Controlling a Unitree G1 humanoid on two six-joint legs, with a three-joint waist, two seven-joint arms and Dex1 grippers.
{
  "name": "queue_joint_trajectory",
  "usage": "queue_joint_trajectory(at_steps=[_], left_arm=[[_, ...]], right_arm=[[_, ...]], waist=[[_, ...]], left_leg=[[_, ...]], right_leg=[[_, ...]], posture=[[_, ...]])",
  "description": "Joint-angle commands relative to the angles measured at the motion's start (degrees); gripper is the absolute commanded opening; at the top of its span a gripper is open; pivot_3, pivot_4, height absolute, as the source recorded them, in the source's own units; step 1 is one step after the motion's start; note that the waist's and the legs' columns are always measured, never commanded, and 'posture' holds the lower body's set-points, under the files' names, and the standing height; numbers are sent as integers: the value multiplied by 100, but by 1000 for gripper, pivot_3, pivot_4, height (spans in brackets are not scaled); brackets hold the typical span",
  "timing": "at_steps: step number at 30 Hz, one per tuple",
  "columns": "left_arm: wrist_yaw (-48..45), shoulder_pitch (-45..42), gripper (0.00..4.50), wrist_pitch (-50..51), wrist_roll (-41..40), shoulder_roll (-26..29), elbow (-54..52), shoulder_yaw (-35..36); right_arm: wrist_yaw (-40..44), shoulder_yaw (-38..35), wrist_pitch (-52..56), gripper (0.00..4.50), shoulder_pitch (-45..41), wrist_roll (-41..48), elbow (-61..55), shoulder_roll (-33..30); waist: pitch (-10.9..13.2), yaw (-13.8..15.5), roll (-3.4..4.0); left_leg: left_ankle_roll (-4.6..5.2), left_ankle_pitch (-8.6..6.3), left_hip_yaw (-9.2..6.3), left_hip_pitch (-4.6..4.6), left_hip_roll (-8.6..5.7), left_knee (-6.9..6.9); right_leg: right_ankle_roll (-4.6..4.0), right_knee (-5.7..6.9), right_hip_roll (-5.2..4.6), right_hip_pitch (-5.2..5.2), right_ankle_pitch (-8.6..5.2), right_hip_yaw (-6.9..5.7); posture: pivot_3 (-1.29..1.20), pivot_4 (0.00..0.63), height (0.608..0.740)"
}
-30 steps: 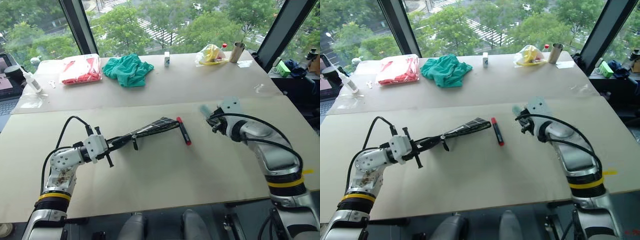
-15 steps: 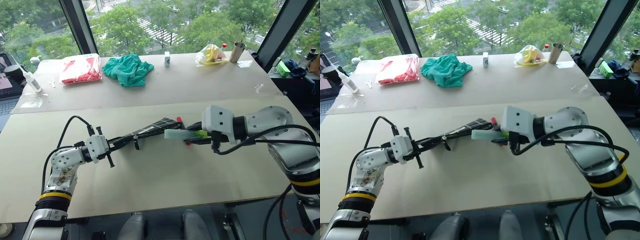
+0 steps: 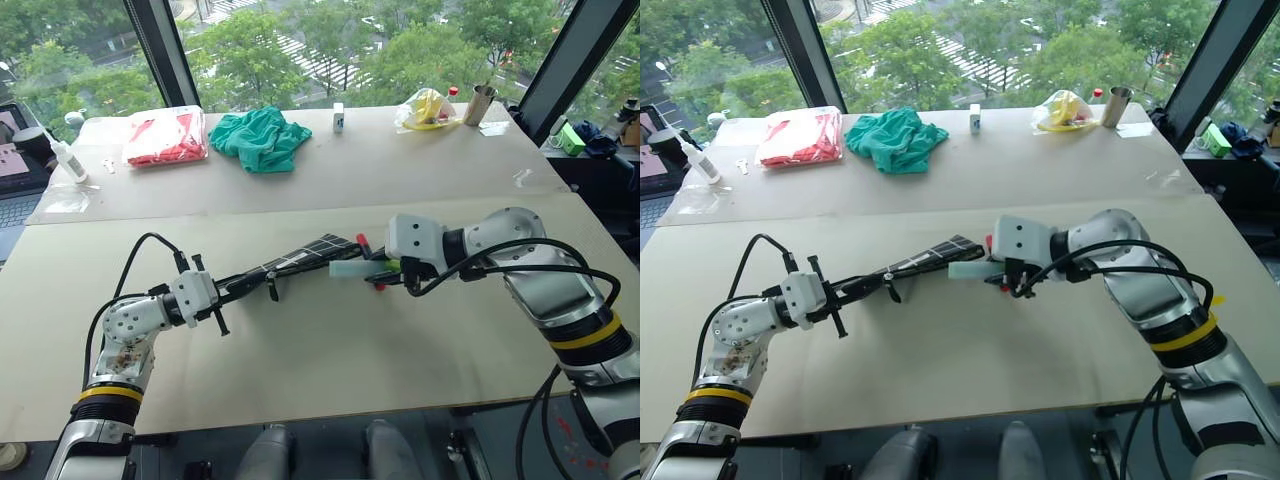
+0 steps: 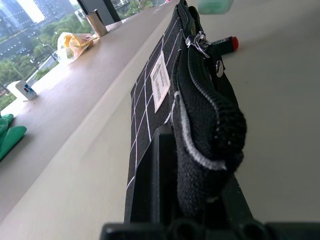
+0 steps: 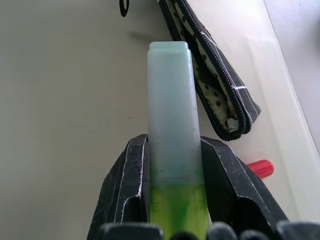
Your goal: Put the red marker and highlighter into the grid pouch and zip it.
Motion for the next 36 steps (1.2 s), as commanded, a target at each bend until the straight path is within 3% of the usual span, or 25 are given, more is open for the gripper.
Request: queue_joint_trajectory(at_steps=[1,11,15,25,32,36], left_arm=[[44,34,0,-94,27,13,-207,12],[45,94,0,-112,57,-1,-241,4],[37,98,0,-116,46,0,-241,12],[-36,69,0,-109,65,-19,-219,-39],[-99,-82,0,-101,77,-73,-99,-74],[-123,-139,0,-114,88,-110,-48,-91]], right_arm=[[-86,-110,-141,1065,-264,-152,223,151],[294,-334,50,1065,-243,108,319,159],[157,-203,109,1065,-333,-171,552,156],[-501,495,935,1065,-1019,-923,870,1230],[-320,1169,326,1065,-1046,-1286,366,1608],[-286,1609,-334,1065,-968,-1835,437,1447]], waist=[[0,-1,0],[0,-15,0],[0,-15,0],[0,-58,1],[0,-49,1],[0,-44,1]], left_leg=[[0,0,0,0,0,0],[-4,2,-2,-8,0,5],[-3,1,-3,-9,0,6],[-12,4,-3,-12,-1,9],[-15,5,-8,-15,-2,15],[-16,5,-10,-15,-4,18]], right_leg=[[0,0,0,0,0,0],[0,1,0,-5,1,-1],[0,1,0,-5,1,-2],[0,24,0,-18,1,0],[0,24,-1,-19,1,-3],[0,28,-1,-18,1,-5]], posture=[[0,150,740],[0,150,740],[0,150,740],[0,150,740],[0,150,740],[0,150,740]])
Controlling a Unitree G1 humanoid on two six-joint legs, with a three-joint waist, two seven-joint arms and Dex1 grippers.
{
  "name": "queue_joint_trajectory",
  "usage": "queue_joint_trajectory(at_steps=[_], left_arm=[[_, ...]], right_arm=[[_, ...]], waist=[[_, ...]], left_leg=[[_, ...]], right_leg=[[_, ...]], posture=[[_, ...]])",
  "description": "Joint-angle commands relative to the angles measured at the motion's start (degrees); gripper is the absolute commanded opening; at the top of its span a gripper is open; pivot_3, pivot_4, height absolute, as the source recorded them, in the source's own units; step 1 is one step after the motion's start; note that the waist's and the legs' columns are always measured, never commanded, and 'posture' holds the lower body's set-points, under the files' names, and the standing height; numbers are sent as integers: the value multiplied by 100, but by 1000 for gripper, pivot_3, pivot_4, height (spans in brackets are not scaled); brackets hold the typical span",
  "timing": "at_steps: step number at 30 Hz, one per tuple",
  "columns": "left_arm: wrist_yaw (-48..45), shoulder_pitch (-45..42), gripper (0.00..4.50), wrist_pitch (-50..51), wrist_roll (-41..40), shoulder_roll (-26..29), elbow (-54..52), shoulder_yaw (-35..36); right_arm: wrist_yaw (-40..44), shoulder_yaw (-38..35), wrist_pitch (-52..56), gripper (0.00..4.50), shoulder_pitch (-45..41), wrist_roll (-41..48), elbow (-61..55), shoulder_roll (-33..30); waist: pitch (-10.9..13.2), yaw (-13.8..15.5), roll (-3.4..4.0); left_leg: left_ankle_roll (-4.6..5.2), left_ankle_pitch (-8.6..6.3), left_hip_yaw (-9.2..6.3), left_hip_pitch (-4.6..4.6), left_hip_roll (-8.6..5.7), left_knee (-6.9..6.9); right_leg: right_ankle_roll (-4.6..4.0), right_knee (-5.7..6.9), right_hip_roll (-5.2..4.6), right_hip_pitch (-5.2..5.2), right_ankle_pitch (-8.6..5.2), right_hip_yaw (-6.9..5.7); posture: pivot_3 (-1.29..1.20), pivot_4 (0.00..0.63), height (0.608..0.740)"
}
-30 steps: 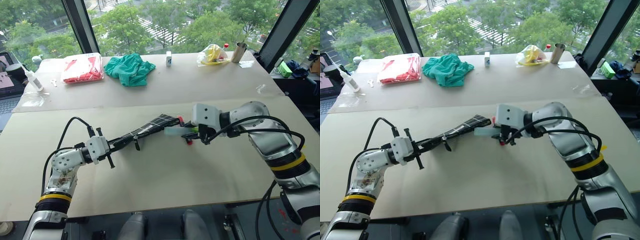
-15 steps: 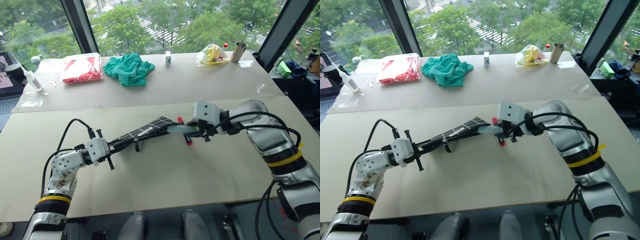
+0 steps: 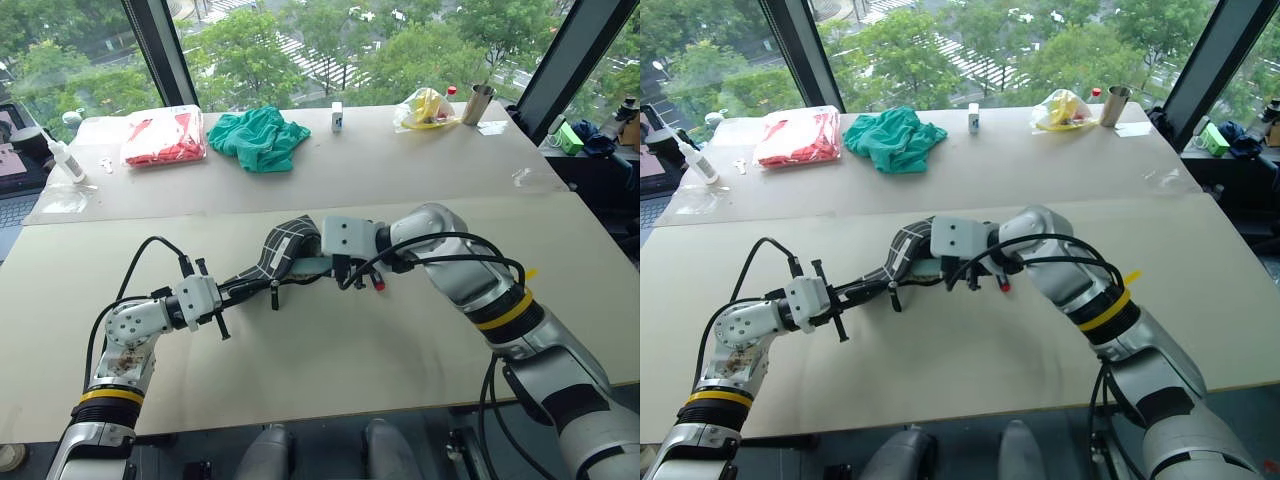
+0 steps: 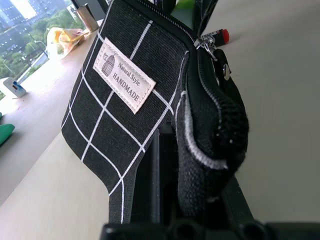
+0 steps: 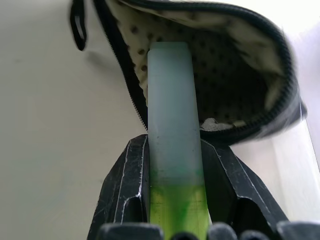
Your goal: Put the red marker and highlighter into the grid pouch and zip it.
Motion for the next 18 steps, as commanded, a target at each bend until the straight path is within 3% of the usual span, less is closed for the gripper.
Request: queue_joint_trajectory(at_steps=[1,8,18], left_arm=[[-34,-126,0,-128,-66,-76,-73,-54],[-46,-114,0,-153,-74,-48,-54,-24],[-111,-127,0,-145,-107,5,2,21]], right_arm=[[10,274,-642,1065,-25,-438,-101,-75],[296,-277,-624,1065,-165,-477,21,-604],[1065,-899,348,1065,723,690,-1359,-988]], waist=[[0,-3,0],[0,11,0],[0,-18,0]], left_leg=[[0,0,1,1,0,0],[-1,1,1,0,0,1],[4,-4,3,-1,3,-1]], right_leg=[[0,0,0,1,0,0],[0,3,0,0,0,0],[0,-1,2,0,0,0]], posture=[[0,150,740],[0,150,740],[0,150,740]])
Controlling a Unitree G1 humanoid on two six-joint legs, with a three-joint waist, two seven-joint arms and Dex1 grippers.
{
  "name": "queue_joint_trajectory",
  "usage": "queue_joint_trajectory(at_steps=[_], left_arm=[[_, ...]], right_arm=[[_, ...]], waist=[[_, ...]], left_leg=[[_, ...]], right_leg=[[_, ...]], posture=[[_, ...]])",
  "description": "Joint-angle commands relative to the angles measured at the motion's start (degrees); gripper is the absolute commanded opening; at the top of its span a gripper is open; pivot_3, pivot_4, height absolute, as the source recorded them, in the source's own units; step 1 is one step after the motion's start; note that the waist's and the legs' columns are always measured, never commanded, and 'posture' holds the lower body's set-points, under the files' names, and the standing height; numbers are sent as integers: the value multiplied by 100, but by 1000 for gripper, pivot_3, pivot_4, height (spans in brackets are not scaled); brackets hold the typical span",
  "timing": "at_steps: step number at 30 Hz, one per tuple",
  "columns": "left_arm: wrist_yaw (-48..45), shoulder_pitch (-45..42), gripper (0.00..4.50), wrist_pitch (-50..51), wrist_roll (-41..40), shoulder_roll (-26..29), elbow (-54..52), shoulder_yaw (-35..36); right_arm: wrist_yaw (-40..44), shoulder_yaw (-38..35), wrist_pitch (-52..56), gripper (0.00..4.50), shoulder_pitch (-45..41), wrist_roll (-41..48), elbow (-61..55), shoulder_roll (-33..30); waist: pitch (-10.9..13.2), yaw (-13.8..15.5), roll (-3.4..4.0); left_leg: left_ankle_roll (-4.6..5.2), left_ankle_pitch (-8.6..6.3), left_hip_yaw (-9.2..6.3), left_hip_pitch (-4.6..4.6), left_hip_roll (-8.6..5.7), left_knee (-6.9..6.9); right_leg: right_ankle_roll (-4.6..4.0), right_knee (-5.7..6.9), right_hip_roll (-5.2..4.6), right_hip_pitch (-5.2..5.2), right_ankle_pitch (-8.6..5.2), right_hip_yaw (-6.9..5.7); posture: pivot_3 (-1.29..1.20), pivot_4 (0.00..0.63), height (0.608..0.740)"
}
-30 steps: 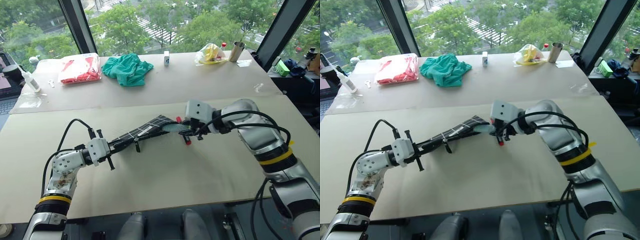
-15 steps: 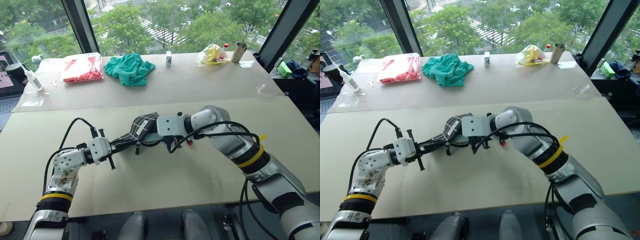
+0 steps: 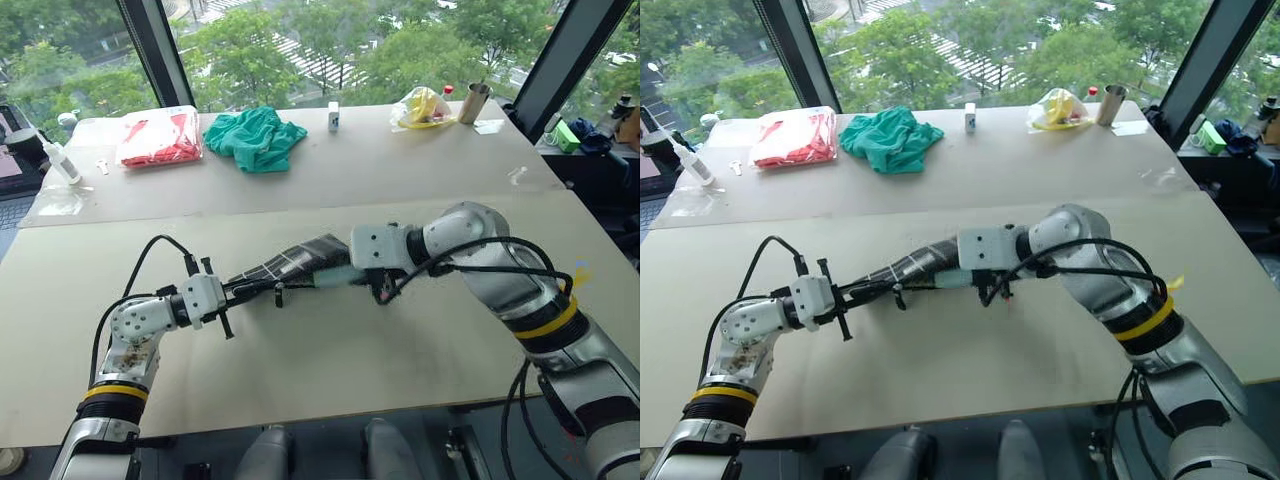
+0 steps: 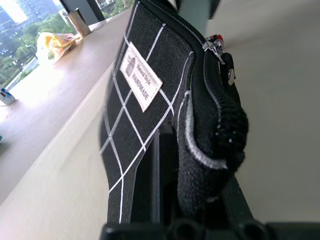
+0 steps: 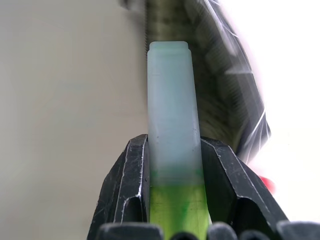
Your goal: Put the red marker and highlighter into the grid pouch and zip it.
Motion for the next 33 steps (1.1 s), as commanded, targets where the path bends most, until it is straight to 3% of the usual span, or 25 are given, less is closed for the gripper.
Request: queue_joint_trajectory(at_steps=[1,9,21,33], left_arm=[[-44,-70,0,-121,-116,57,-55,75],[-131,-176,0,-103,-108,28,3,40],[-157,-162,0,-98,-106,38,7,51],[-159,-157,0,-97,-106,12,20,54]], right_arm=[[28,-282,356,1065,18,308,-431,14],[-581,-215,937,1065,-362,400,-95,745],[-342,-676,950,1065,25,828,-329,-188],[-458,-781,879,1065,-169,871,35,-324]], waist=[[0,2,0],[0,10,0],[0,40,0],[0,25,0]], left_leg=[[0,0,1,0,0,2],[0,0,0,2,-1,6],[0,-1,-4,-1,-2,5],[1,-1,-3,-1,-1,5]], right_leg=[[0,0,0,1,0,1],[0,6,0,1,0,1],[1,1,-2,2,1,-3],[1,2,-2,2,1,-3]], posture=[[0,150,740],[0,150,740],[0,150,740],[0,150,740]])
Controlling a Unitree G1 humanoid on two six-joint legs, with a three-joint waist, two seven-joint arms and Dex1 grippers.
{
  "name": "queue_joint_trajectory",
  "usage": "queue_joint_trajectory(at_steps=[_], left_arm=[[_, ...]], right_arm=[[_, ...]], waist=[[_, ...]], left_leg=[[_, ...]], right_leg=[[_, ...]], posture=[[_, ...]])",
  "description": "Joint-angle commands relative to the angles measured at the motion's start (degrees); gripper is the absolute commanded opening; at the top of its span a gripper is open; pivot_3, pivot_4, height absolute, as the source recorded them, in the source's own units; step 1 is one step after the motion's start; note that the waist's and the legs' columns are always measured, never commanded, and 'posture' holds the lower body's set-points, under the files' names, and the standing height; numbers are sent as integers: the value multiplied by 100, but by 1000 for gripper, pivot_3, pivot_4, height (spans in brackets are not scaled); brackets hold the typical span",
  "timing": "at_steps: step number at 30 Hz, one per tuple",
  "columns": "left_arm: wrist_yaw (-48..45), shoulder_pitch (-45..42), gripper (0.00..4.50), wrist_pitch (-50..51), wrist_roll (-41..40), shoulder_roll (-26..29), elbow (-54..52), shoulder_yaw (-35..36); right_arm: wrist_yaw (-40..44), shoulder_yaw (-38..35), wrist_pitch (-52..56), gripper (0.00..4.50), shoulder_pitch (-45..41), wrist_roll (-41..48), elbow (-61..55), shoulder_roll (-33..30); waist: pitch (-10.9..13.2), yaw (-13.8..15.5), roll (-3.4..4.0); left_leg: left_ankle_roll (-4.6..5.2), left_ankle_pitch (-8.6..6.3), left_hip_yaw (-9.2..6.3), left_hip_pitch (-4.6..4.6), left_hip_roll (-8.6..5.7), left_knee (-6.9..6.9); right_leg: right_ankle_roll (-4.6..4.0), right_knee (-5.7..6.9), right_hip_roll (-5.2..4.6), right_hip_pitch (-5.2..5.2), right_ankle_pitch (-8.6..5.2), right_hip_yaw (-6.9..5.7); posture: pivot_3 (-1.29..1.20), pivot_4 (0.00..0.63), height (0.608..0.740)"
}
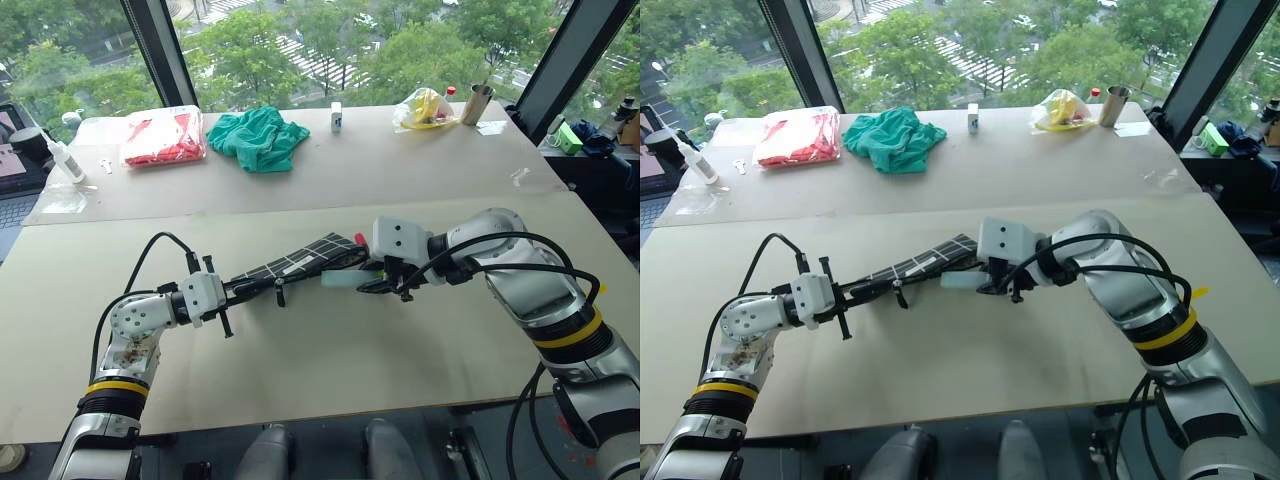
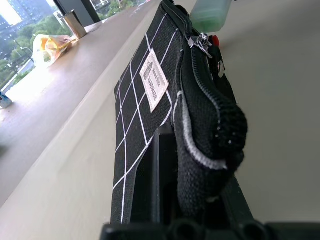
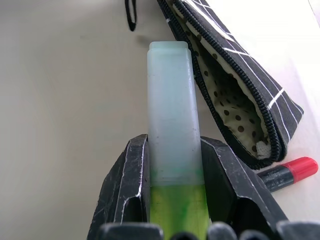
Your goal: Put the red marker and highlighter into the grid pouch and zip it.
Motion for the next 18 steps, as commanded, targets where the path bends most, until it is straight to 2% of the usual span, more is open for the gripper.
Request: queue_joint_trajectory(at_steps=[1,13,18], left_arm=[[23,-19,0,-98,-101,12,-78,59],[59,19,0,-96,-98,2,-112,54],[38,14,0,-92,-105,4,-103,49]], right_arm=[[-7,-276,-145,1065,-183,57,-15,-119],[-56,-257,-188,1065,-303,24,183,-139],[-197,28,-166,1065,-514,-149,363,190]], waist=[[0,6,0],[0,5,0],[0,-5,0]], left_leg=[[0,0,0,0,0,0],[0,0,1,0,0,1],[-1,0,1,0,0,0]], right_leg=[[0,0,0,0,0,0],[0,0,0,0,0,1],[0,1,0,-1,0,1]], posture=[[0,150,740],[0,150,740],[0,150,740]])
